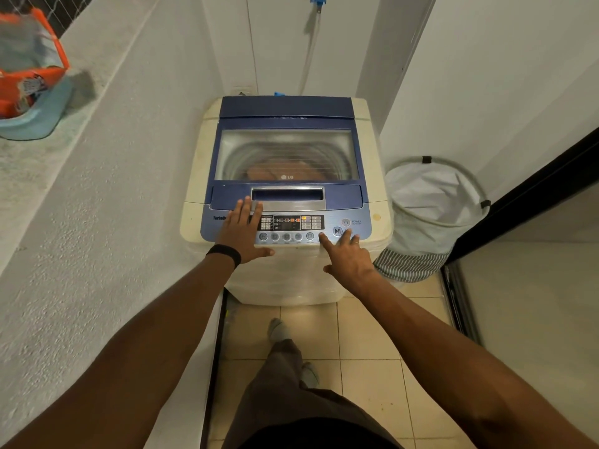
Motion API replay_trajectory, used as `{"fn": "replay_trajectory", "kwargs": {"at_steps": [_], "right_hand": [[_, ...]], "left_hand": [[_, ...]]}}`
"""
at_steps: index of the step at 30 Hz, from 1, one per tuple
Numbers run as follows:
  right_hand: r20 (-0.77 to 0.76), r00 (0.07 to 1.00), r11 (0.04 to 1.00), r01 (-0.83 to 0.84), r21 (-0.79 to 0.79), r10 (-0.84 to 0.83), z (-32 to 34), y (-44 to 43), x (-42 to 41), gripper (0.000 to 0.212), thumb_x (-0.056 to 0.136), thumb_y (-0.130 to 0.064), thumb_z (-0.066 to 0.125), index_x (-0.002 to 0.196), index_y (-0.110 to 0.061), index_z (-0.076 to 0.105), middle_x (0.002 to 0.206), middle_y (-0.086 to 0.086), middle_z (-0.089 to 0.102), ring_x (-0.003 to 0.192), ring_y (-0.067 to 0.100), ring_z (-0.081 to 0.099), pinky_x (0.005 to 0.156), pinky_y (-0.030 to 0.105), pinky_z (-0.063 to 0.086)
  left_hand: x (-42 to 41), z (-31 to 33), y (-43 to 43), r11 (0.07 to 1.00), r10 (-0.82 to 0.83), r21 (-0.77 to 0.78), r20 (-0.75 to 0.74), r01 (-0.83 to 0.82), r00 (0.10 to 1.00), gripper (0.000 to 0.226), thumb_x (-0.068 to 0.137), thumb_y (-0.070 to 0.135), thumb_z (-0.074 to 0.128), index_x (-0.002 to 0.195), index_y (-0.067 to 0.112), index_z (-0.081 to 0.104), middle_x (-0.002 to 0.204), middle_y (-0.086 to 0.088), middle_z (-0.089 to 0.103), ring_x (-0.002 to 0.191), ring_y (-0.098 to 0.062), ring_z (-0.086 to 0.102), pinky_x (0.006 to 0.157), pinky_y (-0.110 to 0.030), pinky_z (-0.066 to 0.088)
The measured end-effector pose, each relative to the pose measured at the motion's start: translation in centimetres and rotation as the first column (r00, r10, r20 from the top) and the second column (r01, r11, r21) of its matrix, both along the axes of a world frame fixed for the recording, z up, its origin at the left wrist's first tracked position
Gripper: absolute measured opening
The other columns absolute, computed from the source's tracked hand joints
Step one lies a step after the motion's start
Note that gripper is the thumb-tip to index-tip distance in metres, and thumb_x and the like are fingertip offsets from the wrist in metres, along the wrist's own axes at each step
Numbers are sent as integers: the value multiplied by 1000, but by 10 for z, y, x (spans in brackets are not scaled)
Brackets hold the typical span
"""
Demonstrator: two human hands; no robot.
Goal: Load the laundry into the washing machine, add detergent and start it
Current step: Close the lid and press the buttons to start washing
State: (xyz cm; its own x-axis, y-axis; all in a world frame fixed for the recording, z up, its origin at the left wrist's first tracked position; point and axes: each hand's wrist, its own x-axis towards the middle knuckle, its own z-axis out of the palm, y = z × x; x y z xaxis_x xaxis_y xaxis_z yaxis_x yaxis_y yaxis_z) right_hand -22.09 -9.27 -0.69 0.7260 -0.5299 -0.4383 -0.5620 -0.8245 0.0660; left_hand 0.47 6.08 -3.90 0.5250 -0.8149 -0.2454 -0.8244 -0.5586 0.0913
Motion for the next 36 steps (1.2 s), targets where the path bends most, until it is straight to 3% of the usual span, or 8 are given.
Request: {"fn": "replay_trajectory", "kwargs": {"at_steps": [3,5,7,25,31,36], "right_hand": [[14,1000,1000,5,-2,-5,9,0,11,74,96,-50,63,155,-26,28,153,33,33,139,47,41,100,50,48],[77,997,1000,-10,-23,12,14,-2,15,57,96,-52,61,144,-24,46,138,21,51,123,37,56,93,45,50],[124,992,999,-10,-38,14,17,-3,15,47,99,-50,56,138,-25,54,131,13,57,116,32,61,92,42,49],[196,970,989,136,62,-146,21,16,11,49,96,-41,63,141,-30,46,145,9,43,127,31,53,90,46,53],[179,977,992,112,51,-119,26,8,14,48,96,-44,61,140,-30,48,140,8,51,122,31,57,89,44,53],[124,990,997,64,38,-68,36,0,21,53,95,-54,60,141,-30,52,138,9,57,120,30,61,93,43,52]], "left_hand": [[0,1,0,1000,2,6,-3,-2,1000,131,76,81,64,163,15,-10,170,-17,-14,157,-37,-10,126,-49,2],[1,1,0,1000,2,10,-13,-2,1000,132,76,81,64,163,15,-10,170,-17,-15,157,-37,-11,126,-49,3],[2,1,0,1000,-2,18,-17,2,1000,132,76,81,63,163,15,-11,170,-17,-15,157,-37,-11,126,-49,3],[19,8,5,992,-113,54,-67,116,991,131,79,80,63,162,15,-14,169,-17,-18,157,-36,-13,128,-48,6],[19,9,5,991,-109,65,-61,113,992,128,80,80,61,162,15,-12,169,-18,-17,157,-36,-11,128,-49,7],[13,16,0,995,-63,82,2,62,998,118,83,85,48,164,17,-3,171,-16,-8,158,-35,-3,127,-52,4]]}}
